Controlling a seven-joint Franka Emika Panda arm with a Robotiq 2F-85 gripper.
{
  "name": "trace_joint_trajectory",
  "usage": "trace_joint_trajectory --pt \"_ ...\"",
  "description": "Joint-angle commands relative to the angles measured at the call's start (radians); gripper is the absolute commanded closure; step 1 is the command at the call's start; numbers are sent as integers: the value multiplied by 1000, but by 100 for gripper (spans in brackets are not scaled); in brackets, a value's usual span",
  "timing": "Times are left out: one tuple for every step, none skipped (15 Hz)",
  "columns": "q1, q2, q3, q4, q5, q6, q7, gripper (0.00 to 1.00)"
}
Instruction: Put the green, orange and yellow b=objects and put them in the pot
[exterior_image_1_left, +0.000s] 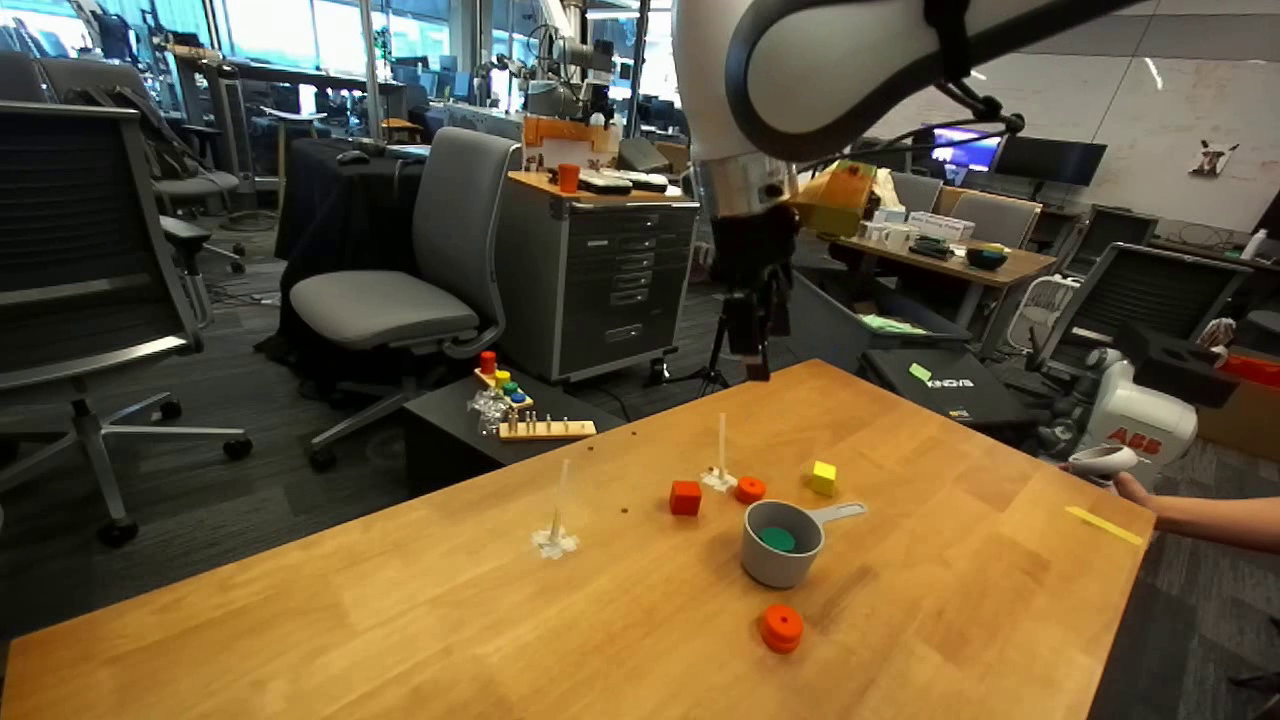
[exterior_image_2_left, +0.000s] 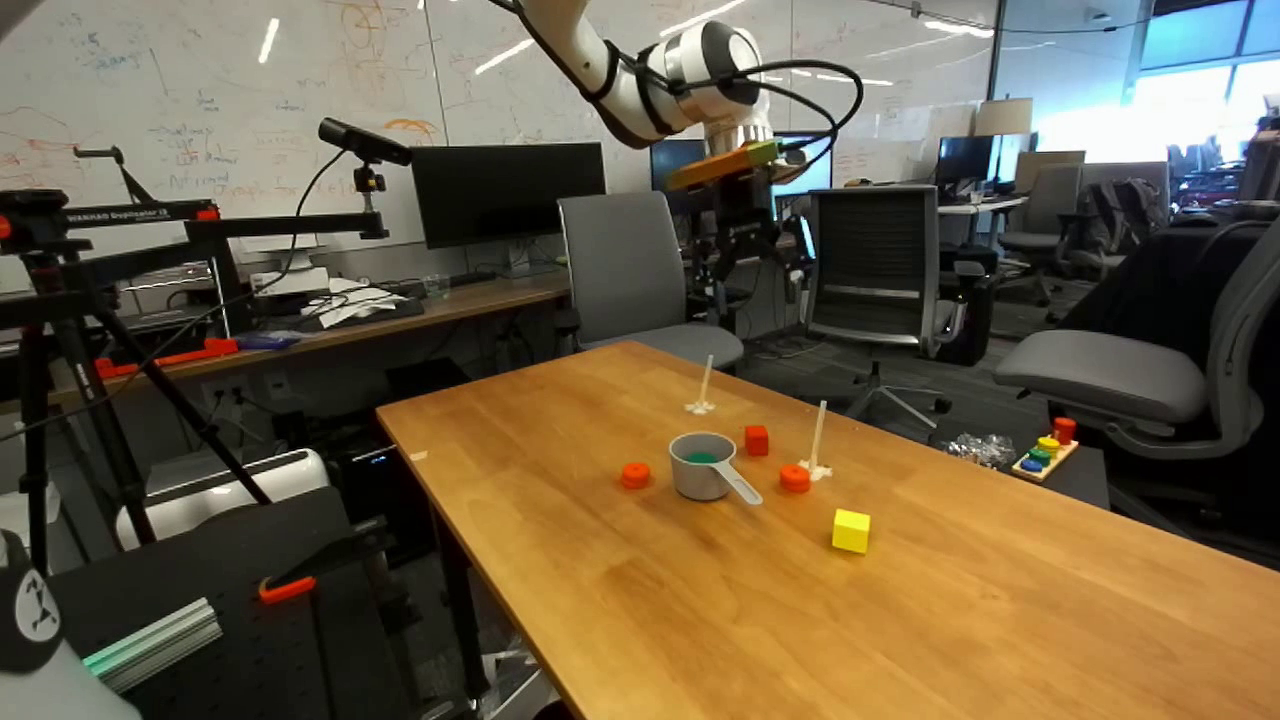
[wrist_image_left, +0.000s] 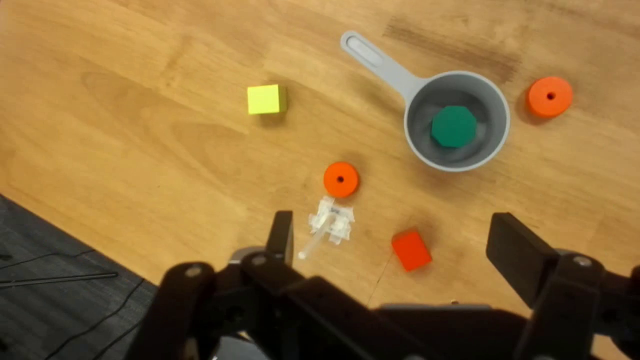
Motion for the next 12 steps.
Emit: trace_joint_trajectory --pt "20 71 -26 191 1 -72 -7 0" --pt "18 90 -27 227 6 -77 -8 0" --pt "16 110 -26 261 14 -81 -10 0" --pt "14 133 -26 294 21 -84 -13 0" --pt "13 160 -29 328 25 -83 -11 0" --pt "10 184 -29 358 33 -85 -15 0" --pt "8 209 -32 386 38 -85 -15 0" --pt "5 234 -32 411 46 -89 -22 0" --pt "7 258 -39 433 44 -87 -22 0" --pt "3 278 -39 455 49 -92 -34 0" --pt "-1 298 -39 475 52 -99 -47 0" --pt "-5 315 -37 491 55 -114 -71 0"
